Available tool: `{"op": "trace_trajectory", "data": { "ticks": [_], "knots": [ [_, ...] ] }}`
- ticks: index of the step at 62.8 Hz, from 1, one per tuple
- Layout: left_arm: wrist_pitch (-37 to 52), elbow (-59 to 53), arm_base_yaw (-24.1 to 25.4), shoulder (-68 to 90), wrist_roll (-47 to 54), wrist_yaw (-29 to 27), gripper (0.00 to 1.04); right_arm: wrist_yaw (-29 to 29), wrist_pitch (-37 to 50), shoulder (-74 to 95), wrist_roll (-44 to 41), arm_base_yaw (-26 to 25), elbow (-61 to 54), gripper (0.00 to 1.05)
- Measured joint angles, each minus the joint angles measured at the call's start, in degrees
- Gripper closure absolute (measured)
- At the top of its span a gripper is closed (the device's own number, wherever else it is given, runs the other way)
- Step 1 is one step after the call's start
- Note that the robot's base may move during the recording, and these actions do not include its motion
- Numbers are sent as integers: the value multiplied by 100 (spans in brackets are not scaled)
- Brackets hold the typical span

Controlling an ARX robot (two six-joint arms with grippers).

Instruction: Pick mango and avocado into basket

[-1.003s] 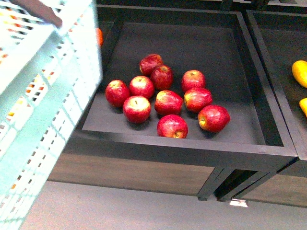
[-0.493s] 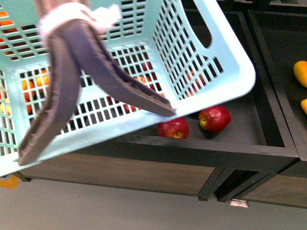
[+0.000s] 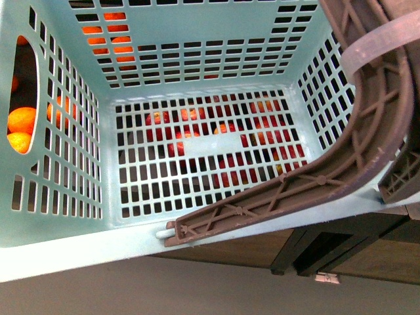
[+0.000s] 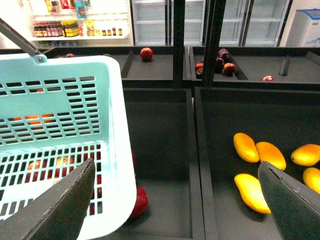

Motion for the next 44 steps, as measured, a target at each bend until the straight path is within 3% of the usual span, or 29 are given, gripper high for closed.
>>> {"op": "trace_trajectory", "data": {
  "ticks": [29, 32, 36, 39, 44],
  "knots": [
    [-17, 0, -22, 0, -22, -26, 91, 0, 0, 0, -2, 0, 0, 9],
    [-17, 0, -22, 0, -22, -33, 91, 214, -286, 140, 184, 50, 92, 9],
    [-17, 0, -17, 0, -20, -31, 91, 728, -1438, 850, 1073, 57, 584, 9],
    [-17, 0, -17, 0, -26, -20, 91, 721, -2000, 1421, 1777, -125, 837, 9],
    [-20, 0, -24, 7, -28, -9, 91, 350, -1998, 1884, 2524, -636, 946, 9]
  ]
}}
